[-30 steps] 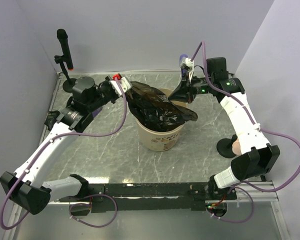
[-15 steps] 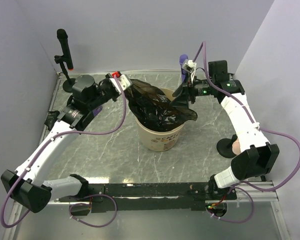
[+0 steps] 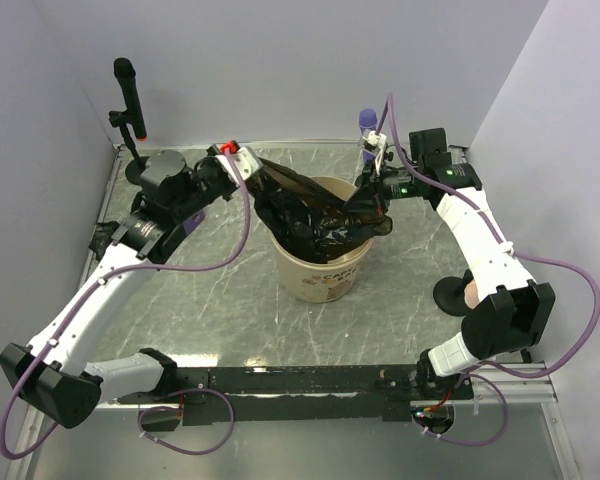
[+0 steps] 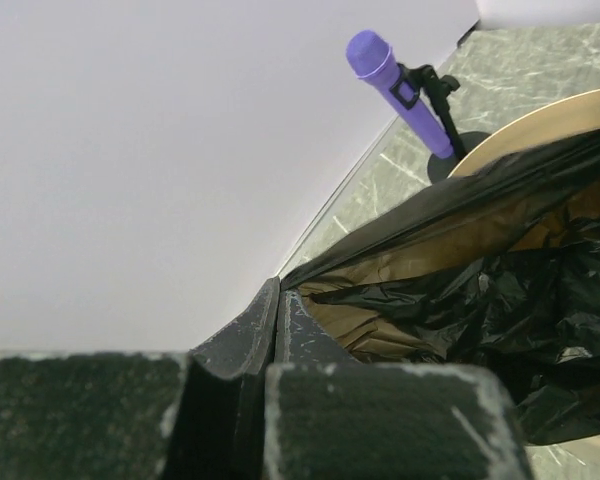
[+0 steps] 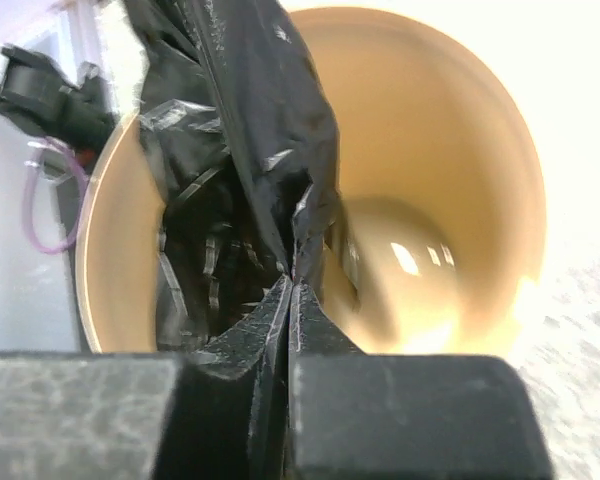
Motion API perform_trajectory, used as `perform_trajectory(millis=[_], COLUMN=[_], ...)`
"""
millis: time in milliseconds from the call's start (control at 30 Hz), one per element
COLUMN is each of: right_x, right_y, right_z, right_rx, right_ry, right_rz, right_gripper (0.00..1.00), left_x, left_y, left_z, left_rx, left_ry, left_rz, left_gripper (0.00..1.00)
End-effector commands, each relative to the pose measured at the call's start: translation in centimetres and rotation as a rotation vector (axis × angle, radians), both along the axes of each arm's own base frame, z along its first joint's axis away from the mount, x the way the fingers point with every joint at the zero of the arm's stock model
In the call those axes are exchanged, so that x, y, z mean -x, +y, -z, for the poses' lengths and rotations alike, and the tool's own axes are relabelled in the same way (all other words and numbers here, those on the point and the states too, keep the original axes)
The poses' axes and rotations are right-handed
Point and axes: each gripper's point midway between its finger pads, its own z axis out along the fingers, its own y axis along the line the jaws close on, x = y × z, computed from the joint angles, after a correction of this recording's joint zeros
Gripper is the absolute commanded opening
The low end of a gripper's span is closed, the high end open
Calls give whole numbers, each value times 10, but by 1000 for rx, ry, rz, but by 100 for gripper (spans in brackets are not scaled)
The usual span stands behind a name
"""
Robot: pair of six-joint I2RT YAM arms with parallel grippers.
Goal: Put the trash bags into the trash bin
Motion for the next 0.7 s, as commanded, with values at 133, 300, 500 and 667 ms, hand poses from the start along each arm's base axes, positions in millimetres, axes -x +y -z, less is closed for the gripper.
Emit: perform_trajectory(millis=[133,300,500,667], right_x=[-53,-79,-108,-111], right_y=[-42,-60,-72,-87], right_z=[-19,-22,22,58], right_rx=[64,72,134,177], right_ry=[-128,-128,-13,73], right_rz=[250,342,417,457], right_gripper=[0,0,0,0], left_x=[-59,-96,-127,-109], left_y=[5,-9,-23,-13], left_z=[35,54,114,165], left_rx=[-112,-136,-213,-313], left_ry=[110,223,473,665], left_rz=[-127,-147,-140,-118], left_gripper=[1,1,1,1])
